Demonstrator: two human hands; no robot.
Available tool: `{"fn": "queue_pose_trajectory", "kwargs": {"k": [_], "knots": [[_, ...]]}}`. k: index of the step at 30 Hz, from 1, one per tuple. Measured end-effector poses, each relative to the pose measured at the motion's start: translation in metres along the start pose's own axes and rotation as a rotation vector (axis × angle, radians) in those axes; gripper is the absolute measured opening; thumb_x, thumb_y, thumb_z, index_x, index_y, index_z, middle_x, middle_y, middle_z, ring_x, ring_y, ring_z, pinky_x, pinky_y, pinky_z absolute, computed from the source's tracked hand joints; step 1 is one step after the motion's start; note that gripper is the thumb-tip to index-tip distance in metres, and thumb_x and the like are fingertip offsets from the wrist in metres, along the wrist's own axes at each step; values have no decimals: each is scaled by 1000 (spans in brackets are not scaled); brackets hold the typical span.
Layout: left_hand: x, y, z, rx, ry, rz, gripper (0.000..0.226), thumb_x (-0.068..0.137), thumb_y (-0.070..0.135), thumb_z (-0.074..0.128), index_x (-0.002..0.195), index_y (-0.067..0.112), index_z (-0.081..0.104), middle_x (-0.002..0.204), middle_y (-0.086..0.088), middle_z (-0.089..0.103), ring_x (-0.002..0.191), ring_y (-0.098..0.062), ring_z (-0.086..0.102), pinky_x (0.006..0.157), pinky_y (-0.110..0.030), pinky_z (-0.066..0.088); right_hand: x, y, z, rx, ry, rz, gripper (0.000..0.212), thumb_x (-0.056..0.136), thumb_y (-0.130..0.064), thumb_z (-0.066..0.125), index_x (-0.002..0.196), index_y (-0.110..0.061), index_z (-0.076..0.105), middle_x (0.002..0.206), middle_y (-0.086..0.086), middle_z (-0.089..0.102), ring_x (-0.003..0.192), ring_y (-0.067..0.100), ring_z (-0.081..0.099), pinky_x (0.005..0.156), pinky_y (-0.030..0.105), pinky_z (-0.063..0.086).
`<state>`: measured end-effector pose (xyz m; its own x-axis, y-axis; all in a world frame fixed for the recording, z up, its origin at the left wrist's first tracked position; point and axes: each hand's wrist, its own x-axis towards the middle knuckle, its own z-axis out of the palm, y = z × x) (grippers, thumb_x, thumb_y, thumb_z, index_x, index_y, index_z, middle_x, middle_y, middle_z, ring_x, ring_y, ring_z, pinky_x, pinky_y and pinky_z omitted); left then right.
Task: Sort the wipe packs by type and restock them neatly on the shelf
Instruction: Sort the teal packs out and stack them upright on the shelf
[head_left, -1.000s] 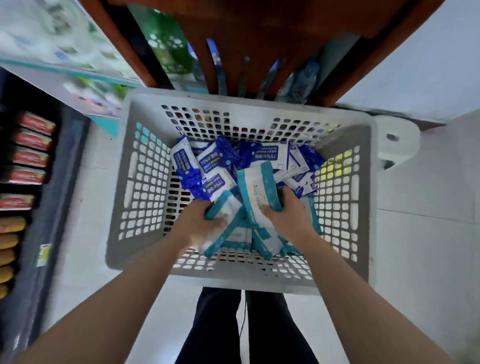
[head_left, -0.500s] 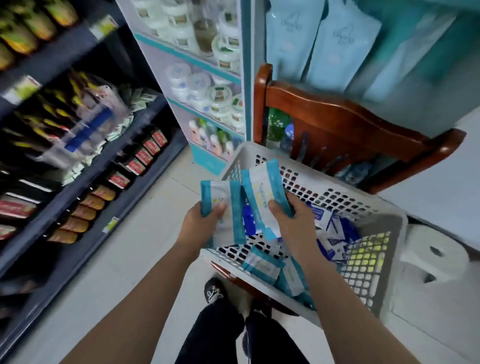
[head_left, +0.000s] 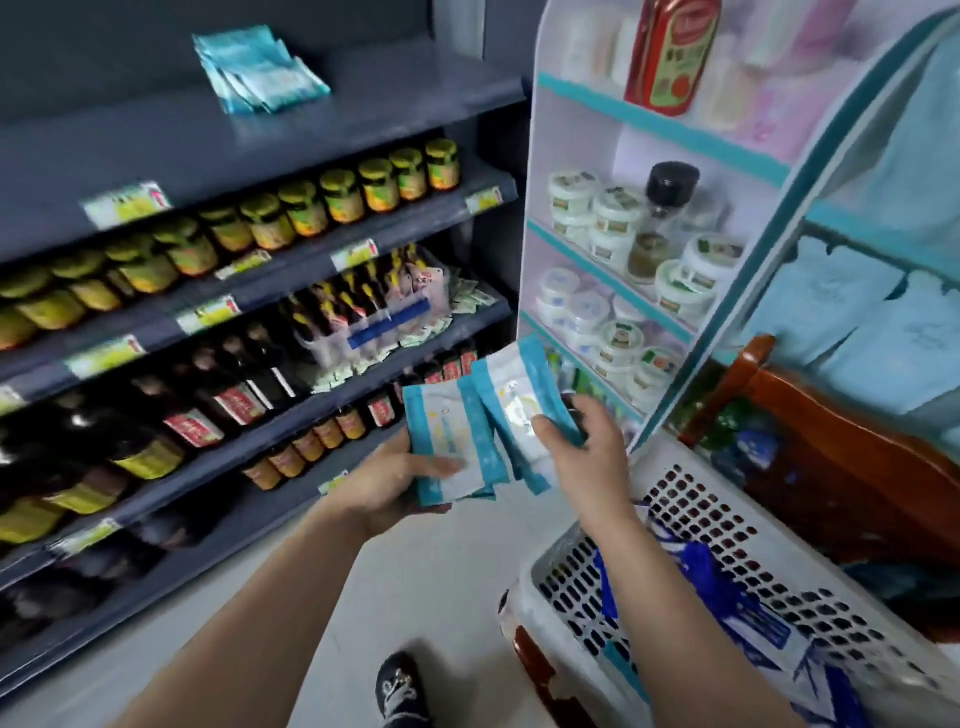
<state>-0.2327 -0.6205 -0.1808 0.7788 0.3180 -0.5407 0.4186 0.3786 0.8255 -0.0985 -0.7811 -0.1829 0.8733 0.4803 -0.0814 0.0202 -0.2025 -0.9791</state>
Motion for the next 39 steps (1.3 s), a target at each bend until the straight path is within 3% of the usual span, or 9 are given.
{"fn": "queue_pose_trajectory", "kwargs": {"k": [6,9,12,16,23,26,29,32,39], "knots": [[-1,50,-95,-8,118,121,62,62,20,78,119,16,55,104,-6,69,82,-23,65,59,-34,53,40,-43,97,10,15,-90,25,83,-14,72,104,-22,61,101,-6,66,90,3,62,70,10,44],[-1,74,-134,-32,182,186,30,84,8,68,109,18,55,98,-8,68,73,-17,67,53,-28,53,56,-64,138,42,8,-132,25,84,-8,71,103,-20,61,95,-11,65,80,-12,59,64,3,42],[-1,98,-166,-28,235,238,28,96,8,52,123,15,52,101,-3,68,80,-16,67,66,-33,58,75,-81,173,60,-18,-159,26,84,-9,71,107,-18,63,102,-5,67,90,-1,62,66,5,45],[6,127,-203,-18,289,285,34,97,12,53,129,23,50,108,1,69,85,-16,68,69,-34,57,104,-100,205,46,-33,-171,35,84,-17,72,118,-16,63,113,-1,66,104,14,62,72,15,48],[36,187,-245,12,378,375,42,93,10,60,132,20,50,107,1,67,78,-12,68,63,-28,56,165,-136,239,96,-76,-245,32,85,-15,71,117,-17,64,111,-1,67,97,8,64,62,10,49],[56,220,-258,3,436,434,41,89,7,64,127,16,54,100,0,68,66,-7,67,52,-21,52,207,-149,253,123,-67,-293,33,83,-14,74,114,-18,64,110,-4,67,100,10,64,71,16,50],[80,259,-269,-5,500,475,34,86,6,67,117,16,57,108,-3,68,79,-16,67,66,-30,57,250,-172,260,165,-85,-333,31,81,-13,76,109,-18,64,107,-2,68,98,12,66,70,21,52],[100,298,-278,13,557,495,21,85,6,68,97,15,53,108,-10,65,77,-21,66,64,-35,57,287,-197,263,191,-138,-382,26,80,-12,77,100,-22,66,102,-3,69,90,6,66,66,16,51],[141,369,-301,97,635,541,21,83,8,71,99,18,61,99,-3,69,72,-15,67,58,-31,57,362,-243,272,321,-198,-355,27,79,-8,77,92,-30,68,97,-4,72,89,11,70,64,23,55]]}}
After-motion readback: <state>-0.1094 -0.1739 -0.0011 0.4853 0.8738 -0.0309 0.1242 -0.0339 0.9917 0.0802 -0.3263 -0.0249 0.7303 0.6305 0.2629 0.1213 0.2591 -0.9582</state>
